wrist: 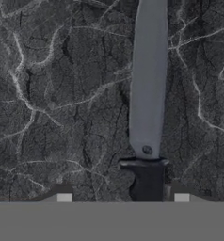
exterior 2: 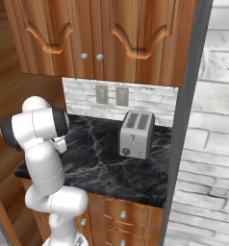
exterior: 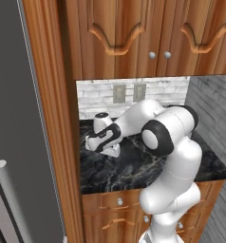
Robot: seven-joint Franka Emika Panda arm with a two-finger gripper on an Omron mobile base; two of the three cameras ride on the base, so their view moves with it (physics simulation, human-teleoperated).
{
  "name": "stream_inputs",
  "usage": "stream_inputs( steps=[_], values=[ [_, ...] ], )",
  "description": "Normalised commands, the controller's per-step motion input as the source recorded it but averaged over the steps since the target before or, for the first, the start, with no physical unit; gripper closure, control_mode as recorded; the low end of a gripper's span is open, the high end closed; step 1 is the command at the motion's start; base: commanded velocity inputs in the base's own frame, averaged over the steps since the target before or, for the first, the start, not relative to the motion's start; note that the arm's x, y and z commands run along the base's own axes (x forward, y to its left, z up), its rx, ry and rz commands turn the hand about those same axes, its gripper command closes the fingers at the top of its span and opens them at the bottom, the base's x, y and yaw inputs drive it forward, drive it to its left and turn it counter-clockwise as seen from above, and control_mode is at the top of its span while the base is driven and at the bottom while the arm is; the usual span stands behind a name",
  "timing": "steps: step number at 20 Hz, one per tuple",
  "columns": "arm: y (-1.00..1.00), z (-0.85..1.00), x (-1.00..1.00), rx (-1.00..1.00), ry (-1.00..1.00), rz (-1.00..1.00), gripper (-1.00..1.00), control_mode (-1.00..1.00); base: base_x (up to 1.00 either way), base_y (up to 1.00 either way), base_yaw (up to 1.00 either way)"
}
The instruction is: Retrieve the butter from the fridge and place it on a plate on the dining table. Then retrieve the butter knife by the fridge and place it near the plate.
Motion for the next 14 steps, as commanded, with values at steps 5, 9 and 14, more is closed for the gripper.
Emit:
stream_inputs(
  steps=[5, 9, 14],
  values=[
    [0.00, 0.00, 0.00, 0.00, -0.08, -0.02, 1.00, -1.00, 0.00, 0.00, 0.00],
    [0.00, 0.00, 0.00, -0.02, -0.07, -0.03, 1.00, -1.00, 0.00, 0.00, 0.00],
    [-0.20, 0.53, -0.21, -0.09, 0.04, -0.01, 1.00, -1.00, 0.00, 0.00, 0.00]
  ],
)
